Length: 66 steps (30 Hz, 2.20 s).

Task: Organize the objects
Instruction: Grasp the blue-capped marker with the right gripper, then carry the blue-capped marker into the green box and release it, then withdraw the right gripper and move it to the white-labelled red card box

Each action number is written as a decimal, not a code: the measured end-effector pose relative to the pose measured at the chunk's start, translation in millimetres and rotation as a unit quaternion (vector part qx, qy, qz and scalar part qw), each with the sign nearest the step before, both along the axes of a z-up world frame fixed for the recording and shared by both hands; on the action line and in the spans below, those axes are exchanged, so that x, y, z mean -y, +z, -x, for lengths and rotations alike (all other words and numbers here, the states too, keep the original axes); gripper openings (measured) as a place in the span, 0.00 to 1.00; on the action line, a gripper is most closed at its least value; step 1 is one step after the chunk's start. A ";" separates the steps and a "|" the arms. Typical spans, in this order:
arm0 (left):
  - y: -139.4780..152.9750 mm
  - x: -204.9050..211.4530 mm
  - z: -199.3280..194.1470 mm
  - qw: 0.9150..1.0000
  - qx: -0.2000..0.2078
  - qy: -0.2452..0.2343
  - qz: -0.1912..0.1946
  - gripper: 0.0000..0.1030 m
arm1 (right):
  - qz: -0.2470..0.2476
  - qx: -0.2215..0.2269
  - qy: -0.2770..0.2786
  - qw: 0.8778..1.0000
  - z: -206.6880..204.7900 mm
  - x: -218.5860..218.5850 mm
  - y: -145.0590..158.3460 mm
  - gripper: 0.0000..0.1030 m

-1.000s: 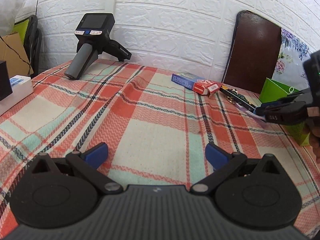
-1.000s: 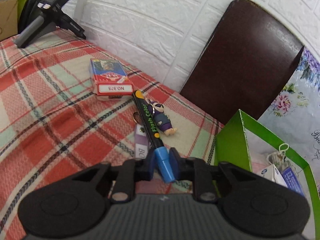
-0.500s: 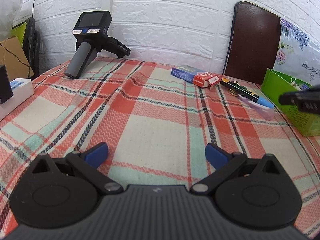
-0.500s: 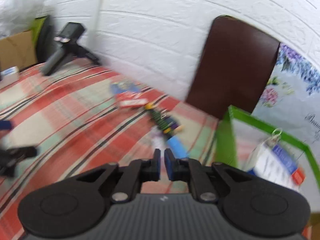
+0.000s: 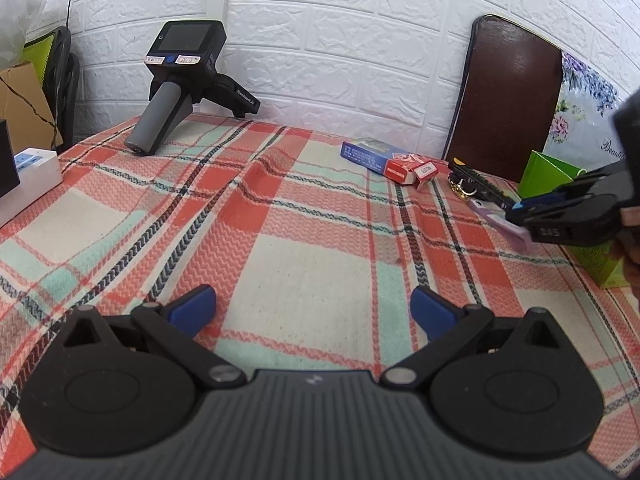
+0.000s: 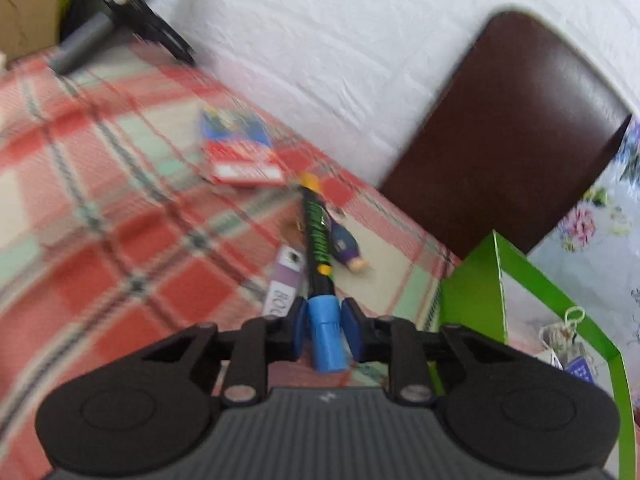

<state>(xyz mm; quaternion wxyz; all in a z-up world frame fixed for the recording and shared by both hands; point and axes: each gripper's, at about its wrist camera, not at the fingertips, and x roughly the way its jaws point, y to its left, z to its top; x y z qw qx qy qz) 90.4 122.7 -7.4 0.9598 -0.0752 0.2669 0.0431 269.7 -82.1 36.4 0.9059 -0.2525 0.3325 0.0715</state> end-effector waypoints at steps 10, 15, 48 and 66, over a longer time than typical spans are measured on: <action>11.0 9.8 2.7 0.998 -0.037 -0.038 0.021 1.00 | -0.221 -0.075 -0.007 0.972 136.6 28.0 6.0 0.19; 27.7 41.8 3.9 0.969 -0.111 -0.154 0.158 0.91 | -0.399 -0.094 -0.057 0.910 178.4 62.2 -2.8 0.19; 94.5 237.0 -163.8 0.952 -0.104 -0.280 0.062 0.54 | -0.349 0.162 -0.157 0.909 78.9 169.3 35.6 0.33; 95.0 207.9 -102.1 0.972 -0.061 -0.223 0.035 0.60 | -0.342 0.208 -0.199 0.894 146.4 177.6 30.9 0.42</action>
